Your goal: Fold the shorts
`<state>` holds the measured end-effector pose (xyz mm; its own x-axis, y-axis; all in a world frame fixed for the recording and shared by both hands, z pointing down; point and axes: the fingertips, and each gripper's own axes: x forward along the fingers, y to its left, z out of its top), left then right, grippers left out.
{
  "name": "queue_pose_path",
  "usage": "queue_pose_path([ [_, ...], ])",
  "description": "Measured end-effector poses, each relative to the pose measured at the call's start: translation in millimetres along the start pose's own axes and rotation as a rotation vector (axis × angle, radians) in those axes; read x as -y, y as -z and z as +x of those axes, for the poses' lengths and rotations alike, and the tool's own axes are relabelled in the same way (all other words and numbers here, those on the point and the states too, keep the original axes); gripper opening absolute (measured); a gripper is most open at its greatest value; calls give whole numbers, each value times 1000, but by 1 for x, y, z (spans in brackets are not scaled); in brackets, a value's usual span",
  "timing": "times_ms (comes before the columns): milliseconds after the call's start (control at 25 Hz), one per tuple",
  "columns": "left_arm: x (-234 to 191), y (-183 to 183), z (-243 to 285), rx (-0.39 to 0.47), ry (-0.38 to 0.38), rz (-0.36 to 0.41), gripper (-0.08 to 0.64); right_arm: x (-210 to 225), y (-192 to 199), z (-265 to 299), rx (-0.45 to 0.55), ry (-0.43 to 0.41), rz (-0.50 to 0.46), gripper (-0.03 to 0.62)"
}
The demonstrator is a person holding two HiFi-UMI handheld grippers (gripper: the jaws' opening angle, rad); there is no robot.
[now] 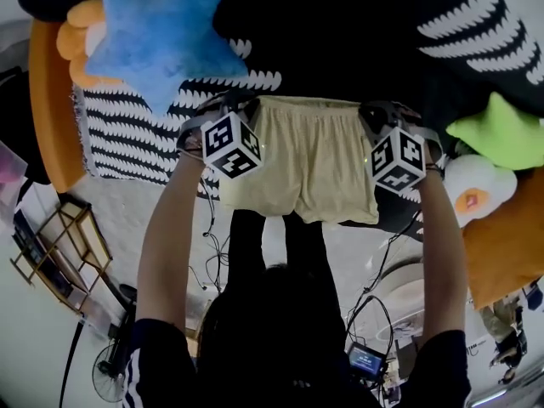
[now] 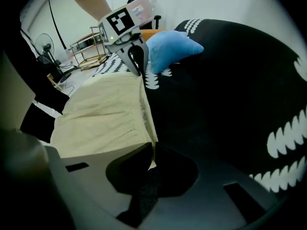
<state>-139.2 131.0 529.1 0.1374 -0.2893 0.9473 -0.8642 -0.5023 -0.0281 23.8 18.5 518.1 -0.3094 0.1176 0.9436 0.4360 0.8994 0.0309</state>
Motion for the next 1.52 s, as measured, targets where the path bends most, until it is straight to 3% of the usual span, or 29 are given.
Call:
queue_pose_path([
  [200, -13, -10, -10, 64, -38, 68, 38, 38, -1, 3, 20, 62, -48, 38],
  [320, -30, -6, -3, 51, -59, 54, 38, 55, -6, 17, 11, 88, -104, 38],
  [440, -45, -3, 9, 25, -77, 9, 38, 73, -10, 34, 13, 99, -58, 40],
  [560, -45, 0, 19, 18, -105, 11, 38, 82, -6, 51, 7, 114, 20, 49],
  [720, -44, -1, 21, 51, -159, 14, 48, 91, 0, 69, 3, 134, 245, 84],
  [800, -48, 1, 16, 55, -178, -24, 60, 96, -1, 69, 23, 116, 372, 115],
  [960, -61, 5, -5, 48, -230, -134, 80, 118, -7, 35, 180, 104, 637, 282],
  [1040, -72, 7, -20, 76, -280, -217, 78, 124, -3, 10, 255, 142, 695, 284],
  [1160, -84, 3, -41, 117, -324, -341, 81, 114, 17, -22, 294, 187, 695, 291],
  [1240, -87, -11, -52, 144, -315, -348, 81, 101, 33, -45, 308, 226, 702, 286],
  [1360, -77, -42, -61, 169, -251, -291, 98, 70, 56, -82, 349, 279, 775, 270],
  [1520, -41, -87, -50, 178, -111, -208, 124, 12, 95, -122, 493, 405, 1081, 217],
])
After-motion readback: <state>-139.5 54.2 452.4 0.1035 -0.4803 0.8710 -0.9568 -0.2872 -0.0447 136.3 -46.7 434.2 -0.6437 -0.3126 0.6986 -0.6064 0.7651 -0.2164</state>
